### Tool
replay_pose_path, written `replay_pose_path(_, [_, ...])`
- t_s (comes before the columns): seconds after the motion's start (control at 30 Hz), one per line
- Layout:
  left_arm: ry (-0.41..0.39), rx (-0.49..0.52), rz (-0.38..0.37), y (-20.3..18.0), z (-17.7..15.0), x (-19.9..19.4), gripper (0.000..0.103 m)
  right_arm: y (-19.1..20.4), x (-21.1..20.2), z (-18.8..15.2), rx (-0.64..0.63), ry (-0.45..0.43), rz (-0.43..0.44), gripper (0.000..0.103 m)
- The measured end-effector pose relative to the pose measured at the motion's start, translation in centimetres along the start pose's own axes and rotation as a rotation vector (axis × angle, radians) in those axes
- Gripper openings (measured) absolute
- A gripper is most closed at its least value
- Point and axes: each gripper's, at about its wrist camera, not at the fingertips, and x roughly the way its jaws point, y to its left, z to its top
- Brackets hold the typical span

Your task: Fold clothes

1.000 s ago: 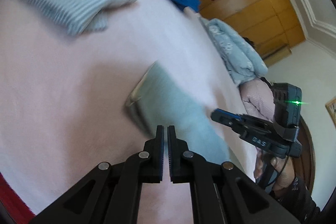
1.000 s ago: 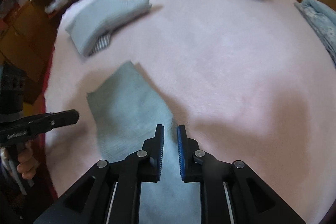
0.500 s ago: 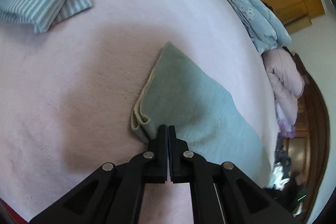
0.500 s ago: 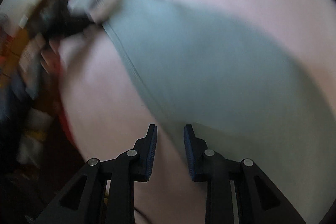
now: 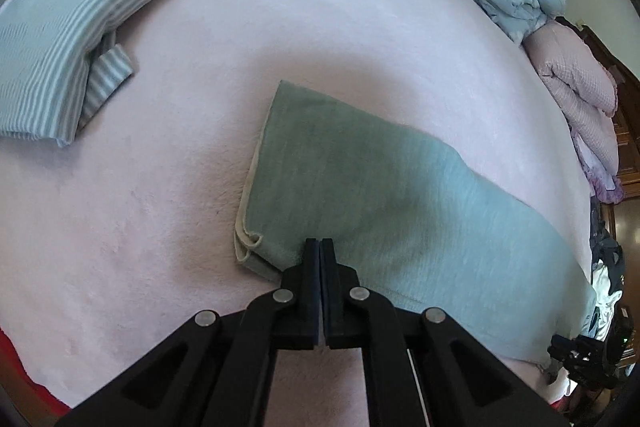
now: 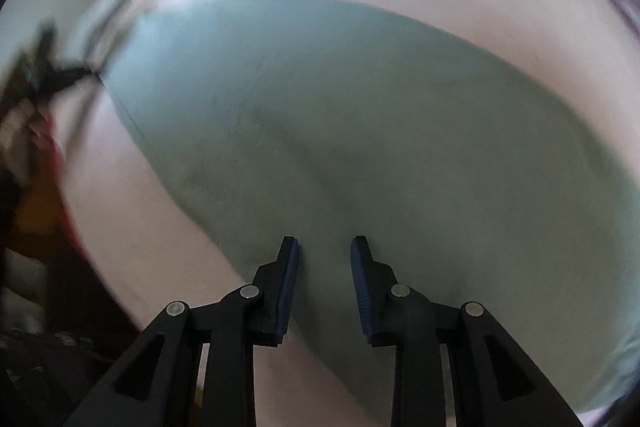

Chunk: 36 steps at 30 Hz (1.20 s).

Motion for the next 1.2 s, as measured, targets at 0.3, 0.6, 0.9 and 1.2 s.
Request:
replay_pose_path(0.3, [-0.070, 0.080, 0.150, -3.9, -0.9, -2.7, 0.001, -4.3, -2.9, -5.6, 0.142, -0.055, 0.022, 0.038])
replay_pose_path(0.6, [-0.049, 0.351, -0.141, -18.8, -7.1, -4.8, 0.002, -7.6, -6.6, -11.2, 0.237, -0.154, -0.024, 0.037])
replay_pose_path(0.9, [0.176, 0.689, -0.305, -35.3, -19.8, -0.8, 0.002, -18.7, -12.4, -24.3, 0.763, -0.453, 0.133, 0.048])
replay_pose_path(1.2, [0.263, 0.833, -0.177, -41.0, -23.9, 3.6, 0.003, -24.6, -12.2, -25.0, 0.904, -0.518, 0.242, 0.050])
